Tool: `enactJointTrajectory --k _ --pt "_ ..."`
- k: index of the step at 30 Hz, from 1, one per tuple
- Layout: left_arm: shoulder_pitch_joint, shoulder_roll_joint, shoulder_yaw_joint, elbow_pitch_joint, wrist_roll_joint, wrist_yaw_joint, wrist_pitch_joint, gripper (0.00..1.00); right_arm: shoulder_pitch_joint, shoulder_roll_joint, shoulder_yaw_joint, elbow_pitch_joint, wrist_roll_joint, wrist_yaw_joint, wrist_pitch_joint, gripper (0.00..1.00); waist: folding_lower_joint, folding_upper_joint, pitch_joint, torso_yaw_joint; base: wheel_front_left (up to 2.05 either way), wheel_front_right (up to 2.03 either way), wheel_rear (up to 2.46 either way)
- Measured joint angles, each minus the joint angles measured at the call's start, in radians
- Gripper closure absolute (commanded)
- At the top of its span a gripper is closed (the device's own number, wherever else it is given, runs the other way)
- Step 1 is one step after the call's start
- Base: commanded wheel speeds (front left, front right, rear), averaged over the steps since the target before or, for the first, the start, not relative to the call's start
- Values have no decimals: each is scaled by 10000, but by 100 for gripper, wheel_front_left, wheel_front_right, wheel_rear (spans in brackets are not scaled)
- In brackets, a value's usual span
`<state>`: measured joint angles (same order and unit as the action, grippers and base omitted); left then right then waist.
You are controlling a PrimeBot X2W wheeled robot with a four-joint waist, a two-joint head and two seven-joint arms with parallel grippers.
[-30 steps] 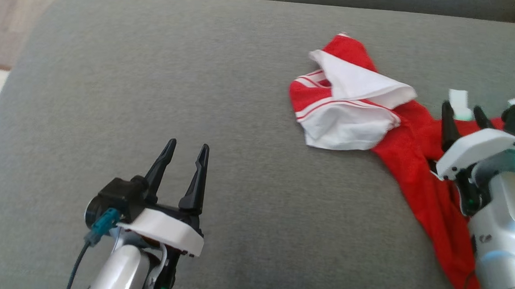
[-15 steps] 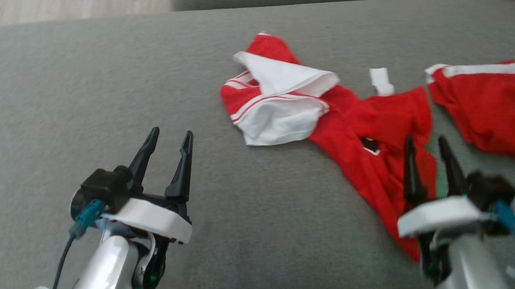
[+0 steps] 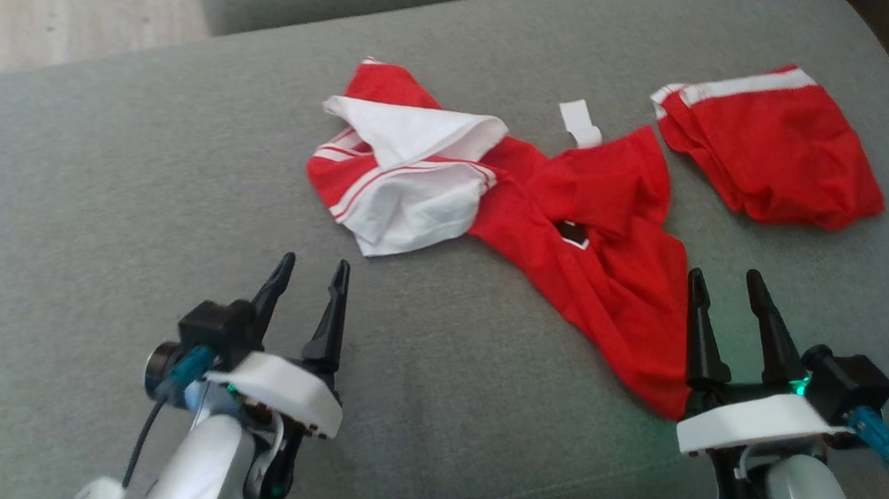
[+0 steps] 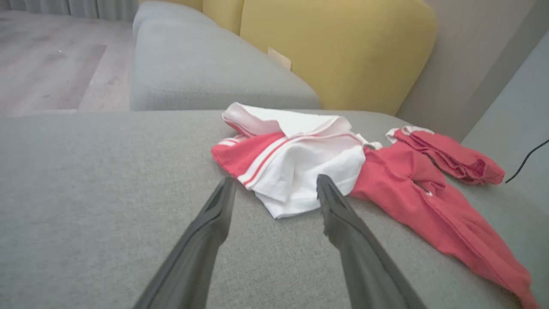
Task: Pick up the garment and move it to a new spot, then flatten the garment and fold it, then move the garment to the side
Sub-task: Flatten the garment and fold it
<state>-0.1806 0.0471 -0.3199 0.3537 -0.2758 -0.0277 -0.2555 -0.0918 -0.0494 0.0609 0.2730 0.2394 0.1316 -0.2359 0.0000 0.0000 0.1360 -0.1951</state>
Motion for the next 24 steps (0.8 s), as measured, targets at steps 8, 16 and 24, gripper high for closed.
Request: enactJointTrajectory --k 8,16,24 --pt "-1381 -29 -562 1948 -456 111 0 0 -1 8 13 -173 0 0 75 0 0 0 403 -481 0 0 0" --pt "-2547 -50 -991 4065 -955 685 134 0 -29 15 165 -339 0 0 75 0 0 0 791 -910 0 0 0" --pt "-3537 -69 -1097 5181 -1233 1066 63 0 -33 15 173 -357 71 0 75 0 0 0 1016 -1199 0 0 0"
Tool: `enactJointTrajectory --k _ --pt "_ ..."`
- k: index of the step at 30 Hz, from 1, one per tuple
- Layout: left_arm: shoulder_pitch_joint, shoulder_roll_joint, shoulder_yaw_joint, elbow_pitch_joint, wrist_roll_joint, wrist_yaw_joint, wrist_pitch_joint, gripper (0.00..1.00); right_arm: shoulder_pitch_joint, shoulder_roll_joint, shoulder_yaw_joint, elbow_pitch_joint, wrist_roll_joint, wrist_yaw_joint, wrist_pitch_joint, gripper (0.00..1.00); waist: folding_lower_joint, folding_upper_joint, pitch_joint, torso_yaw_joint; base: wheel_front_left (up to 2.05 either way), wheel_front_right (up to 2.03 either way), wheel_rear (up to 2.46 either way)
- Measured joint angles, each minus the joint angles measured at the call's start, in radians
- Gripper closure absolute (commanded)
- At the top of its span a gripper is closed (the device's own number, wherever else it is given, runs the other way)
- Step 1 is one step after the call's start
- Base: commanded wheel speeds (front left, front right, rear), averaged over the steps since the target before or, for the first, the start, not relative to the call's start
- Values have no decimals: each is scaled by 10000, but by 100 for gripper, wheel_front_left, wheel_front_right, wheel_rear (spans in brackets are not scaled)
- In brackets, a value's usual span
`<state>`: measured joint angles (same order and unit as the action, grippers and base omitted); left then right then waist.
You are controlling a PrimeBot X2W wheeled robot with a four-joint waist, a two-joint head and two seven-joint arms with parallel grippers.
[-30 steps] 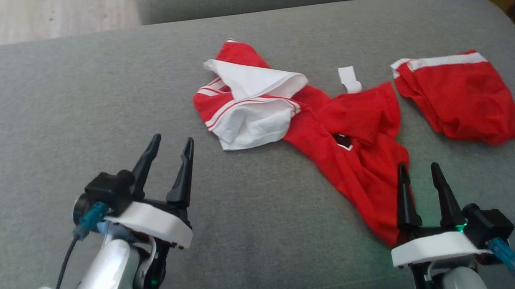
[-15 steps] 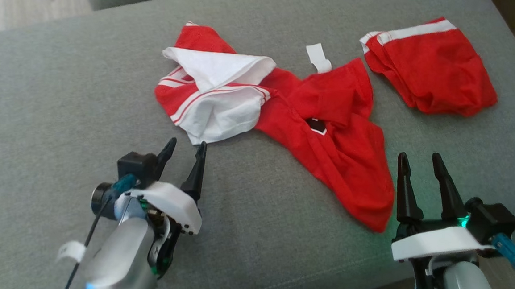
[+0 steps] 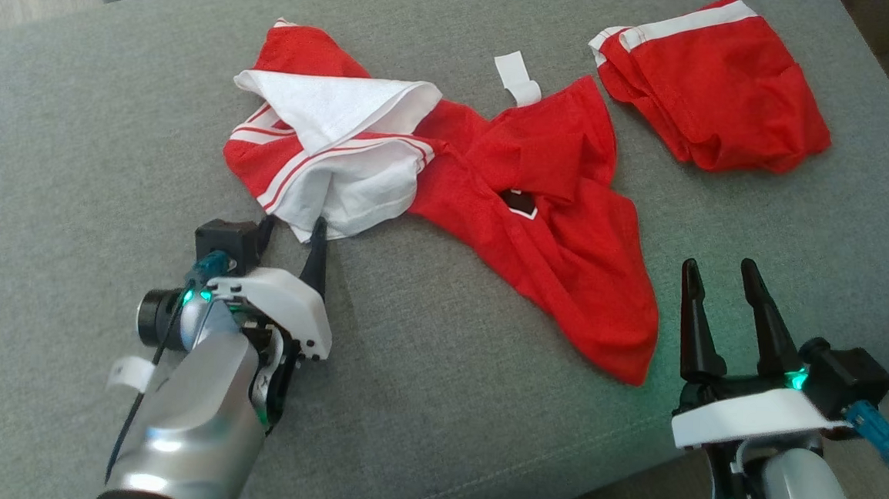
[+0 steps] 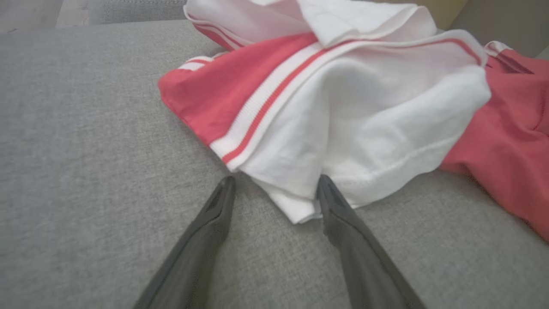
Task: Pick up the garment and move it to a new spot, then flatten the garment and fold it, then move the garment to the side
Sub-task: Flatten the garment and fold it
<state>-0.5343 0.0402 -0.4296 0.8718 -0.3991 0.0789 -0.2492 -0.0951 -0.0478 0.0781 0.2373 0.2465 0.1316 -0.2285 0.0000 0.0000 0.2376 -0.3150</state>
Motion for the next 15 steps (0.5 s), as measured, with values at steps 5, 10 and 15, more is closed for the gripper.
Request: enactJointTrajectory --k 5,10,15 --pt "-331 -17 -228 535 -17 -59 -77 0 -12 0 -33 -2 0 0 0 0 0 0 51 -51 0 0 0" --pt "-466 0 -642 805 -376 -186 -75 0 -37 2 -169 35 0 0 0 0 0 0 -51 11 0 0 0" --pt "-400 0 -1287 857 -777 -270 -63 0 -52 2 -198 159 0 0 0 0 0 0 -275 123 0 0 0"
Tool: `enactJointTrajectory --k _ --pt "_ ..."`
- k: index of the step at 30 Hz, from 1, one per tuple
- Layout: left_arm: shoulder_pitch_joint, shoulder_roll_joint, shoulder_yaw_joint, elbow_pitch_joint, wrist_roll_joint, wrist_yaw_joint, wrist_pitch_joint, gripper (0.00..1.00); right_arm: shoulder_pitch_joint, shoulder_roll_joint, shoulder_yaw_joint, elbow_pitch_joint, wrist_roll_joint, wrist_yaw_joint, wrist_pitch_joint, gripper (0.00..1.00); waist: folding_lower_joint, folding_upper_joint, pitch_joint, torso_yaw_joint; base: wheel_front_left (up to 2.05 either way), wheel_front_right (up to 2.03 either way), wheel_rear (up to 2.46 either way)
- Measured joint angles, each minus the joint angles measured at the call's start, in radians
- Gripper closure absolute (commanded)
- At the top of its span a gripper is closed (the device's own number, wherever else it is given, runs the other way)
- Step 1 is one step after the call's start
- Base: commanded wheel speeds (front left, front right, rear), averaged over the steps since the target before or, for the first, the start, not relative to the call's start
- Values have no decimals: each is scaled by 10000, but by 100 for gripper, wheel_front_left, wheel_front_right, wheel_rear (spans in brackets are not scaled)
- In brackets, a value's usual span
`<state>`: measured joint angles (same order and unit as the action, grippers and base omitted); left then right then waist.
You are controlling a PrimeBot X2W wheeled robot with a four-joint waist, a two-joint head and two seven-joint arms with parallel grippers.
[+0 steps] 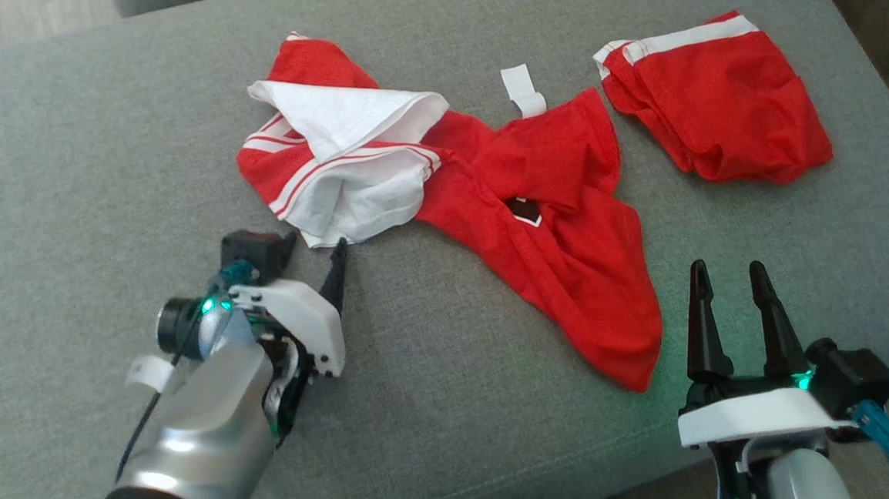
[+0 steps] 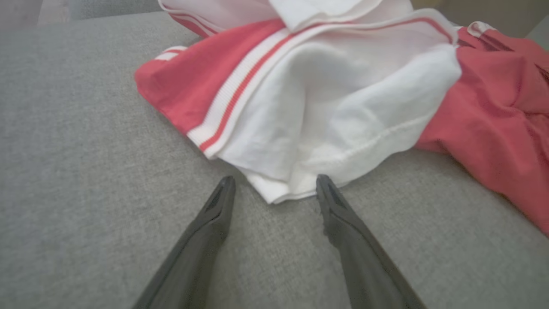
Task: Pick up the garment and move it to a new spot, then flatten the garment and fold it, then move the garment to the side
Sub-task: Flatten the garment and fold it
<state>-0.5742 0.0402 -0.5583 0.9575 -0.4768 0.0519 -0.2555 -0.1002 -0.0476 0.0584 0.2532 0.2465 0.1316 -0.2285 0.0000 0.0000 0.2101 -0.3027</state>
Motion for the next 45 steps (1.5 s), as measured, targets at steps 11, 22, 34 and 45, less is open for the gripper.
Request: enactJointTrajectory --k 11,22,34,45 --pt "133 -8 -640 0 -723 267 12 0 -28 0 59 109 2 0 15 0 0 0 -150 4 0 0 0" --pt "-105 -58 -523 207 -832 449 -17 0 -96 0 40 217 88 0 12 0 0 0 -84 -62 0 0 0" --pt "-228 -96 -395 245 -932 550 -29 0 -99 0 38 301 88 0 13 0 0 0 -20 9 0 0 0" --pt "-120 -71 -113 13 -763 541 -6 100 -100 0 -59 372 86 0 88 0 0 0 -152 90 0 0 0"
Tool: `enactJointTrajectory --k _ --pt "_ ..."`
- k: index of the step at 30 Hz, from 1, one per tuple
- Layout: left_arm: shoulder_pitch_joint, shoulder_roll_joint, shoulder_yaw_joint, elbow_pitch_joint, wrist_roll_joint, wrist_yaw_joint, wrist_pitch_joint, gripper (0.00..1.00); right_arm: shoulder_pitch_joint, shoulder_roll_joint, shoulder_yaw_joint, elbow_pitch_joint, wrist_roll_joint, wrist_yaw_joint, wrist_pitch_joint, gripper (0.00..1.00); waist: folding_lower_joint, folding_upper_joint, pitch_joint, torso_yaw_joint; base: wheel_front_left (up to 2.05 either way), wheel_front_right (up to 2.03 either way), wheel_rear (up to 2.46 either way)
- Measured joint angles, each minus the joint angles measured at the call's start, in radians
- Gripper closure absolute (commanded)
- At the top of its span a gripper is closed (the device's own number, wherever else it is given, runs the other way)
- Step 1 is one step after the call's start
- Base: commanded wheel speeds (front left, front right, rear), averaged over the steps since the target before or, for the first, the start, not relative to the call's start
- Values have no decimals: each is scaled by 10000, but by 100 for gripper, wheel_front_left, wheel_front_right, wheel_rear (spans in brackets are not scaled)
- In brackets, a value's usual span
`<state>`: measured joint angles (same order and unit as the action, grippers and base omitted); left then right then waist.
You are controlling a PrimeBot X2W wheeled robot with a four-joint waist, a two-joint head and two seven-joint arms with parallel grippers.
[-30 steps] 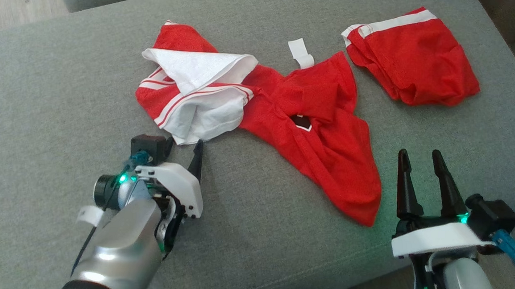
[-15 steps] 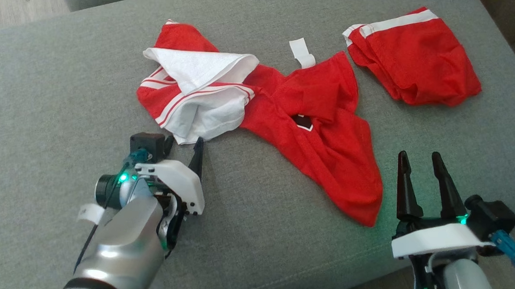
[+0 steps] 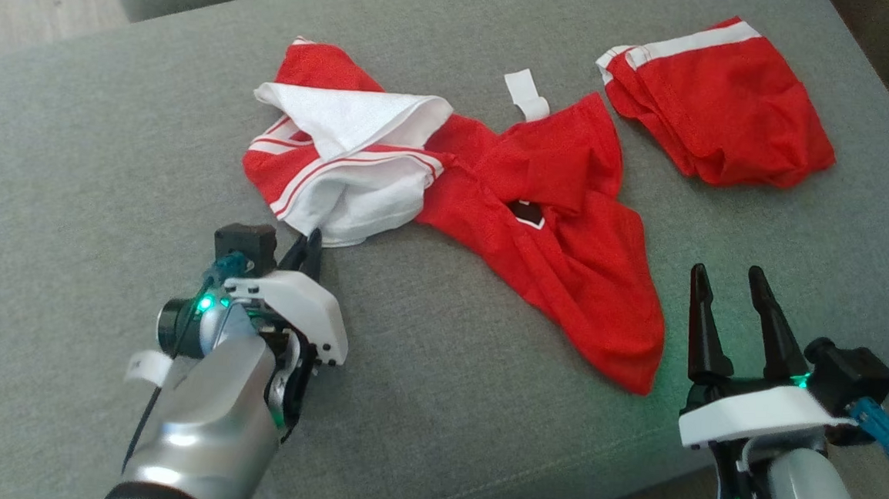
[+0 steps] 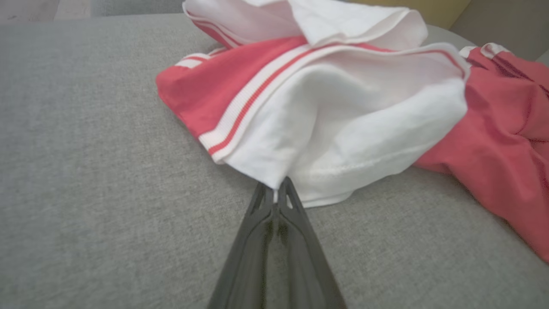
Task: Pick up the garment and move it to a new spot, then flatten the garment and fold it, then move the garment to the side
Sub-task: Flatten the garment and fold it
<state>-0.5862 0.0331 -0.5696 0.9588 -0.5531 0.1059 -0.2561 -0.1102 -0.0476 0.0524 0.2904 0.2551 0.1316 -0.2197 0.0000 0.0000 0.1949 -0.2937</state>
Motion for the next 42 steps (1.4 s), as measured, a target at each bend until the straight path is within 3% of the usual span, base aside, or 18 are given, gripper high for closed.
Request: enactJointTrajectory --k 16,28,33,36,40,41,42 --pt "1920 554 1093 -3164 1053 128 6 100 215 2 -54 261 0 0 263 0 0 0 -882 989 0 0 0" --pt "3009 1231 1246 -3728 1277 127 128 100 621 4 75 360 92 0 366 0 0 0 -1392 1981 0 0 0" --pt "3006 1511 949 -3764 1308 84 1093 100 618 4 201 351 92 0 443 0 0 0 -1345 2149 0 0 0" --pt "3002 1739 669 -3559 1446 82 2194 100 613 6 314 341 132 0 451 0 0 0 -1254 2038 0 0 0" --pt "2786 1973 644 -3555 1584 176 2692 100 598 4 347 351 178 0 449 0 0 0 -1053 1824 0 0 0" --pt "2672 2008 617 -3528 1601 178 2865 69 594 4 357 359 182 0 449 0 0 0 -996 1772 0 0 0" --pt "2547 2033 583 -3490 1661 203 3012 0 593 4 359 372 182 0 441 0 0 0 -941 1724 0 0 0"
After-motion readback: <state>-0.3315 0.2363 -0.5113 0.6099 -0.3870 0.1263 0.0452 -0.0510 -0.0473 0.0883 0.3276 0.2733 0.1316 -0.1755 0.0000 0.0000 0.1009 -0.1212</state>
